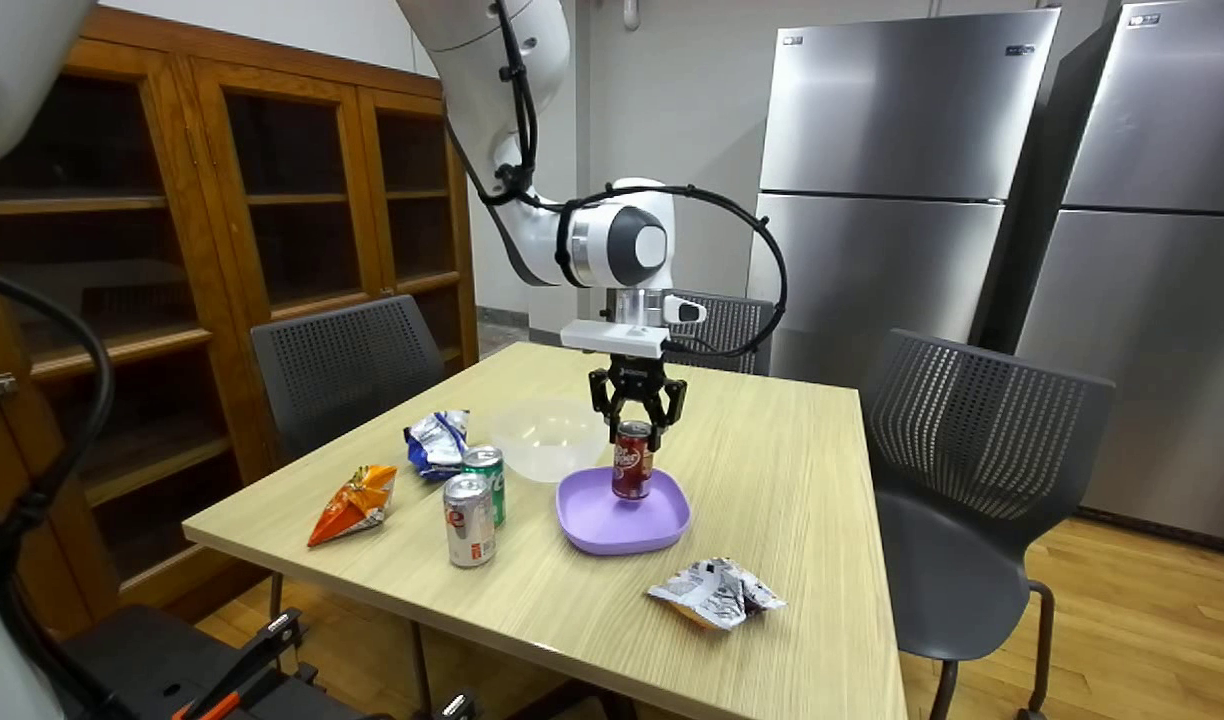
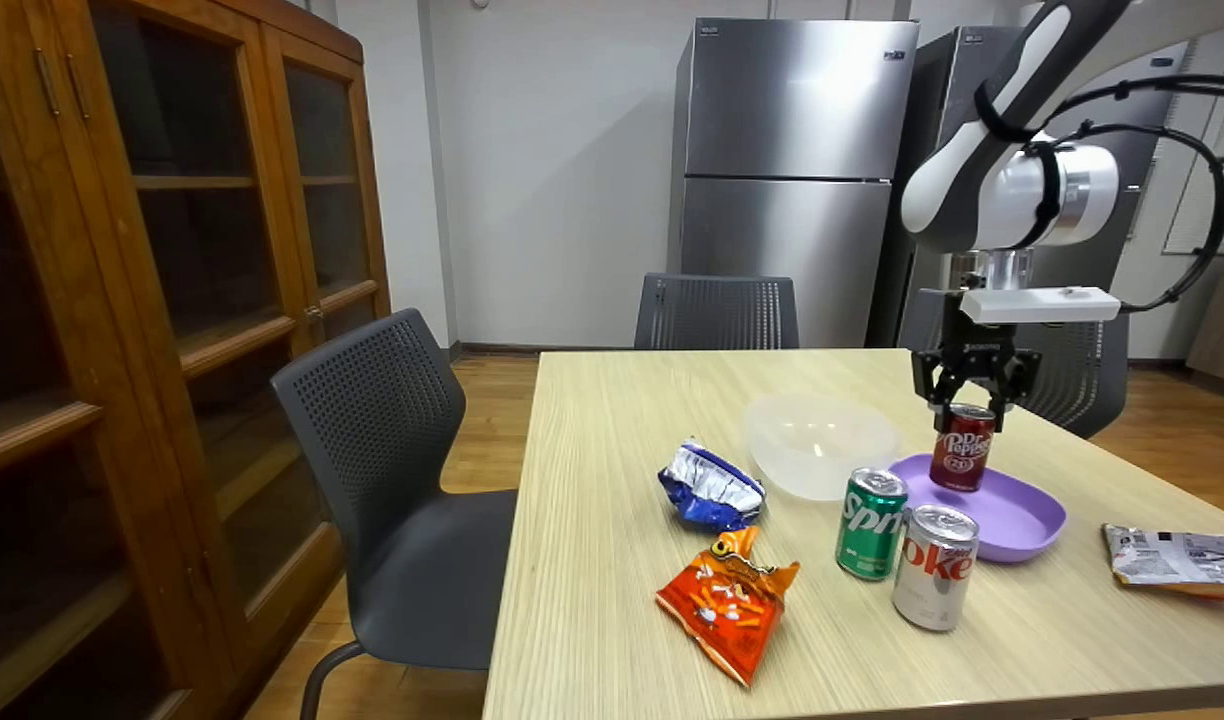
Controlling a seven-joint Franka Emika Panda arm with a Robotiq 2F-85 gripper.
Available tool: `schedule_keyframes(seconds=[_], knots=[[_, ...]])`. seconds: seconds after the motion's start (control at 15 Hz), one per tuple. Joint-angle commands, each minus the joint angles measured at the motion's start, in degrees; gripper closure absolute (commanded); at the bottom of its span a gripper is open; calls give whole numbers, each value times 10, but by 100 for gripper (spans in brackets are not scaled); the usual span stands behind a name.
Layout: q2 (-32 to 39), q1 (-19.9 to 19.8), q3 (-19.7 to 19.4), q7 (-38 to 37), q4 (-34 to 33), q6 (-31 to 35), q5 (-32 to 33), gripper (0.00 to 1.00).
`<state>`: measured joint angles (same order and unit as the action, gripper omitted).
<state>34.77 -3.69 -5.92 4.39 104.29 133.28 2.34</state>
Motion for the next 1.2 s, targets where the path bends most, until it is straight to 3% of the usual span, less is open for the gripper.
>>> schedule_keyframes(seconds=[0.0, 1.0, 1.07, 1.13], knots=[[10, 1, 0, -24, -22, -2, 12, 61], [48, 0, -2, -45, -67, -6, 8, 61], [48, -1, -2, -46, -67, -6, 7, 51], [47, -1, -3, -46, -66, -5, 7, 11]])
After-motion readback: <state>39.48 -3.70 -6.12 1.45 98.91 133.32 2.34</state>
